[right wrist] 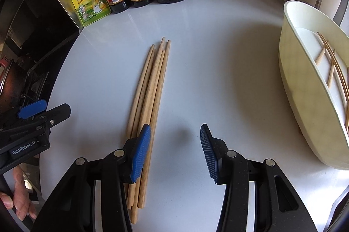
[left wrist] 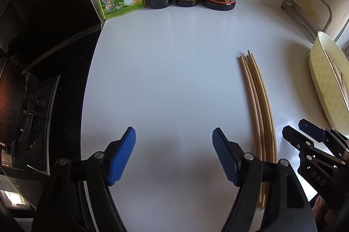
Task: Organize utensils
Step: 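Move both tools back over the chopstick pile, then grasp one chopstick with the right tool while the left tool positions over another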
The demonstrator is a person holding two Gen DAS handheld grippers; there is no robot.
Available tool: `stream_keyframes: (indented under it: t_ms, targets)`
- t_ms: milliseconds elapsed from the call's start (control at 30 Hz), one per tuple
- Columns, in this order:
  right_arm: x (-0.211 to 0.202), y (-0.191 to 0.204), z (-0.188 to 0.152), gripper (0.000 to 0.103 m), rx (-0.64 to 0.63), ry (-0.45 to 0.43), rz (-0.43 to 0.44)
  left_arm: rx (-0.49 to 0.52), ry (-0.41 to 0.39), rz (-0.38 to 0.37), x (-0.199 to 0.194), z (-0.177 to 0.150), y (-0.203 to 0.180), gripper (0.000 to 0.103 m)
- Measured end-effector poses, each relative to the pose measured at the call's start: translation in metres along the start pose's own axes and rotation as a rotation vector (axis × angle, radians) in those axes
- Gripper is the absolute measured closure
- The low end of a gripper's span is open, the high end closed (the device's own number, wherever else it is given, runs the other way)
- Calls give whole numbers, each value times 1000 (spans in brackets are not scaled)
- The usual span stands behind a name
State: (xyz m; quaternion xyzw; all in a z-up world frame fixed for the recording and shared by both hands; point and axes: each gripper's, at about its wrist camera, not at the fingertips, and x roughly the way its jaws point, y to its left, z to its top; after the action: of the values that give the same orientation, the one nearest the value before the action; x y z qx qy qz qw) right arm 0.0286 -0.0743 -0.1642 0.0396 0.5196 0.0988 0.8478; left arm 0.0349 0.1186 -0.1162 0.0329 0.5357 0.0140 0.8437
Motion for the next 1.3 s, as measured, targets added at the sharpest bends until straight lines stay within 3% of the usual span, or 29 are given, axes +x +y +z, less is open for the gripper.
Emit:
stream_keyframes:
  t_ms: [600,767,833,1300]
  targets:
    - [12,32,-16,58,-96,-13,-129,61,17,-61,12,-7,-5,31]
    - [12,35,-14,91,-120,-25,-131,67,20,-77,16,-8,-11,31]
    - [12,34,-14,96,-120,-23,-125,69,26,-91,18,-7,-15,31]
    - [-10,-8,-34,97,-25,-10,-147,110,31,-166,28,-3,-54,31]
